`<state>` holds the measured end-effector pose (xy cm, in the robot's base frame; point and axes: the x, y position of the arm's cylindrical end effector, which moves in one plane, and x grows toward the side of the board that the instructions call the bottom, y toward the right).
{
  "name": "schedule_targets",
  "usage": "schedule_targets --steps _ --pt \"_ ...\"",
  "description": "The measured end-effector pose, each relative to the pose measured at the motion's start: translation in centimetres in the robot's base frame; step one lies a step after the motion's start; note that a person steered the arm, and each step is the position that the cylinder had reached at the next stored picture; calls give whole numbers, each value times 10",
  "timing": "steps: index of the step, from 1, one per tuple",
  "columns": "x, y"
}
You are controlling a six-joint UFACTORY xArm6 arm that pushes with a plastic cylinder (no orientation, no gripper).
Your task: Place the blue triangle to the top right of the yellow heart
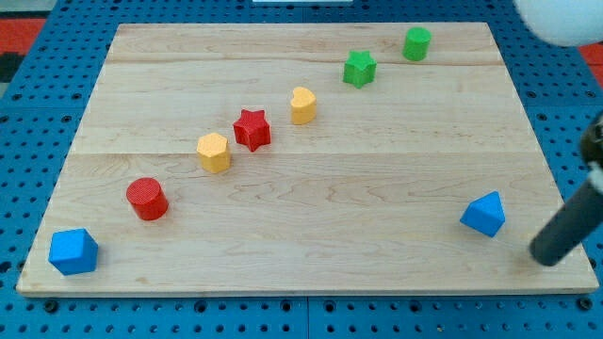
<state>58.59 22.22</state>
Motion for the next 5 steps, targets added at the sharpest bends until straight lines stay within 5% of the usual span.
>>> schedule_targets --steps 2,4,5 --pt "-44 -70" --pt "-5 18" --pt "-37 39"
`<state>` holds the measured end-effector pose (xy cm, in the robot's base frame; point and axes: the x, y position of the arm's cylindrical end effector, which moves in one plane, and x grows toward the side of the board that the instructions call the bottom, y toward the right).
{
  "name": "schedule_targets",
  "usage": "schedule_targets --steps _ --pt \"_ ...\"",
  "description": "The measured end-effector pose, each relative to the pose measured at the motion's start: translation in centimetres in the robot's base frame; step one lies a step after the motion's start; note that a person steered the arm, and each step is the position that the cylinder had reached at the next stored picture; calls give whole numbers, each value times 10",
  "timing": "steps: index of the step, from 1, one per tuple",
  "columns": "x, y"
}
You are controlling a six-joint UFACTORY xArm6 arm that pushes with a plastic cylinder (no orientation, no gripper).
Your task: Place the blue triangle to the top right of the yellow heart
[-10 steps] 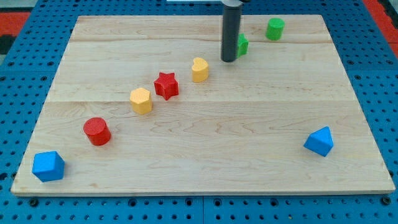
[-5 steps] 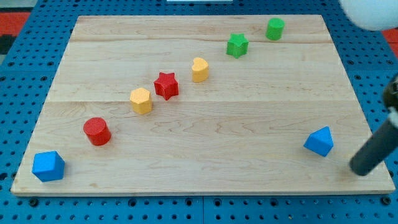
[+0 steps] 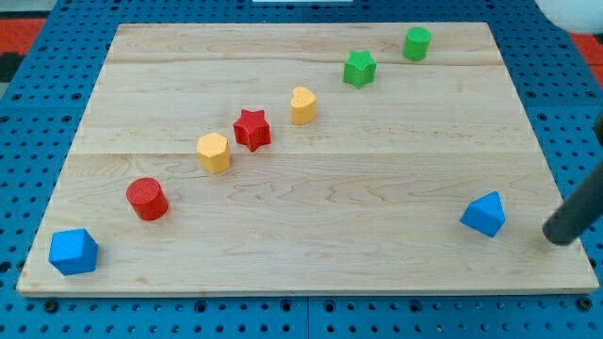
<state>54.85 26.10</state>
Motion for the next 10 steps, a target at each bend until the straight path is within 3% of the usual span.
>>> schedule_targets --steps 1,2,4,6,8,10 --pt "-37 -76" --pt "-31 -100" --pt "24 -85" --pt "-57 -210" --pt "-51 -159" --pt "-123 -173"
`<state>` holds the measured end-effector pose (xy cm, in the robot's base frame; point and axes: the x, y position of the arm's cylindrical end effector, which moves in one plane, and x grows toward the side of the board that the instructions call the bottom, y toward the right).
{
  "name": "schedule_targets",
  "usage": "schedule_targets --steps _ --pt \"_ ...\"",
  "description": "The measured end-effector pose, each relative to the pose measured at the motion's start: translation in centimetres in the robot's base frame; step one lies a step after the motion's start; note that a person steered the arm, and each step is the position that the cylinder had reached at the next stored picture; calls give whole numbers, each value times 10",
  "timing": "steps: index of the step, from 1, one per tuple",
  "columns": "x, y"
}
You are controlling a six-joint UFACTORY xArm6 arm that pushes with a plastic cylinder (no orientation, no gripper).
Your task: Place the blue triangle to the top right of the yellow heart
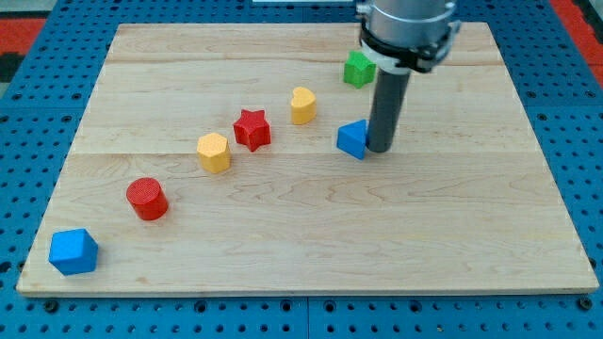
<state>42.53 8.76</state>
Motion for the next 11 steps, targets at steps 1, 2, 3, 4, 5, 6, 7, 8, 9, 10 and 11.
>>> schedule_targets --steps 1,2,3,4,5,6,7,8,9,10,11 --pt "48 9" --pt "43 -35" --pt "29 -33" --pt "11 -29" --pt "-11 -28" --pt "-25 -22" --pt "-25 8" --pt "-43 12" --pt "-74 10" --pt "-51 38" --pt "-31 47"
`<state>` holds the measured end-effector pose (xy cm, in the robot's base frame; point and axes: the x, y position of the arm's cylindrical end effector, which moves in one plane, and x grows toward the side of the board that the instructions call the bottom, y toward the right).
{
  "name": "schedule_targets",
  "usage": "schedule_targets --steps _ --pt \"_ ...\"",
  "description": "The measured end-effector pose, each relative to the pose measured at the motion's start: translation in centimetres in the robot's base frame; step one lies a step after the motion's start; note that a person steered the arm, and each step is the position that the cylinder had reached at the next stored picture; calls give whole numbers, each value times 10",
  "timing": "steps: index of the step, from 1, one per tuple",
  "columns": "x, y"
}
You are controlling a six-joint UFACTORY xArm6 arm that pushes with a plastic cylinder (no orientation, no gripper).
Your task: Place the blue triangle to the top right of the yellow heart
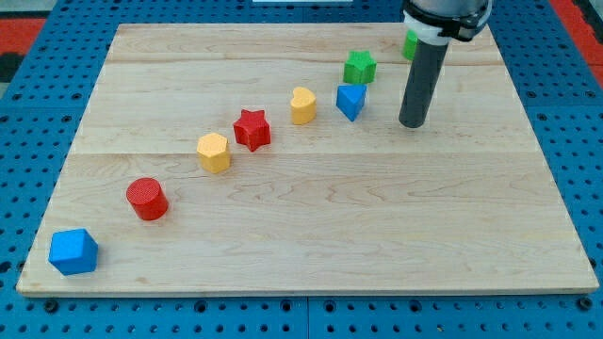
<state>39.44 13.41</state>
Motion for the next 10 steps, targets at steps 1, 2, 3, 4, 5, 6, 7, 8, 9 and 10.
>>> schedule_targets --steps 1,2,3,4,5,6,7,8,9,10 --pt "-15 -32" --pt "-27 -60" --pt "-28 -66" --pt "-27 -66" --pt "-33 -70" --pt "-39 -72" --pt "-39 -83" --pt "-39 -86" --pt "-20 -31" --pt "-8 43"
